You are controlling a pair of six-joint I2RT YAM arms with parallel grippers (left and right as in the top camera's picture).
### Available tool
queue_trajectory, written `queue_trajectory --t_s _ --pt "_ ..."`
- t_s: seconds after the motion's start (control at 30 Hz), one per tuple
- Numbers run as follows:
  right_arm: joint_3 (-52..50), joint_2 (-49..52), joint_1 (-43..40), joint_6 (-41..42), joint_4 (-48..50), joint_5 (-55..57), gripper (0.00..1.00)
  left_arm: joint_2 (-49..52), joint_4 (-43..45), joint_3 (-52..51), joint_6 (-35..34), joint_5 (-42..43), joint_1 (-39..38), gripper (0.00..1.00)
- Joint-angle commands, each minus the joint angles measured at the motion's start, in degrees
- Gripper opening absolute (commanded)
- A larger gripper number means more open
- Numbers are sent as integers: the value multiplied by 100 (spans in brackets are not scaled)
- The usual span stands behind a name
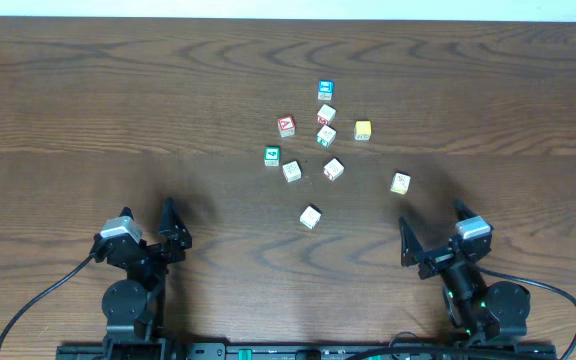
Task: Lift 5 blocks
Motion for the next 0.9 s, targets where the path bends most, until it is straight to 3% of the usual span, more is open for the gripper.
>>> queue_trajectory --t_s 0.0,0.33,0.63,0.87 --pt "295 -4 -39 212 -136 -407 99 2 -286 -66 33 -74 17 81" --pt "1366 822 -39 208 -815 341 99 2 -286 -66 33 -74 20 81" --pt "2728 3383 -39 212 -1602 909 99 2 -286 -66 33 -74 17 81" --pt "4457 5582 -39 210 -2979 957 99 2 -286 -66 33 -74 17 81"
